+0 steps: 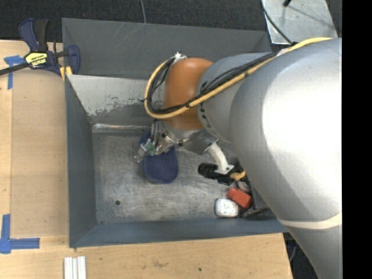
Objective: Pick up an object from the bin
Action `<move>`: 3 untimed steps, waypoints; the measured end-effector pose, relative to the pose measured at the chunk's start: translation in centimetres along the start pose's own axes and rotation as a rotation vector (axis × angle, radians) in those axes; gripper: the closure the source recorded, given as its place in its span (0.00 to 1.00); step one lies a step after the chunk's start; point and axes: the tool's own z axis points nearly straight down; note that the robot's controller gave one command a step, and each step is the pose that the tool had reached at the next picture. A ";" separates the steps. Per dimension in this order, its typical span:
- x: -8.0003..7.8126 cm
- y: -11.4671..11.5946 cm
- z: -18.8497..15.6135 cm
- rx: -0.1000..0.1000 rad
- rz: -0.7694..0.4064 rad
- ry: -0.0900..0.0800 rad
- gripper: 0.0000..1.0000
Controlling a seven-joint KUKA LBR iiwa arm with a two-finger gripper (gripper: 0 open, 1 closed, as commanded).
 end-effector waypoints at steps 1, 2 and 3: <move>-0.2 0.5 -1.9 0.016 -0.004 0.008 1.00; -0.4 0.7 -3.6 0.024 -0.007 0.010 1.00; -0.6 0.8 -7.6 0.026 -0.010 0.012 1.00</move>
Offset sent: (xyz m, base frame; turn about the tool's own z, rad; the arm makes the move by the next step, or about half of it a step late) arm -0.0001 0.0000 0.0133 -0.0002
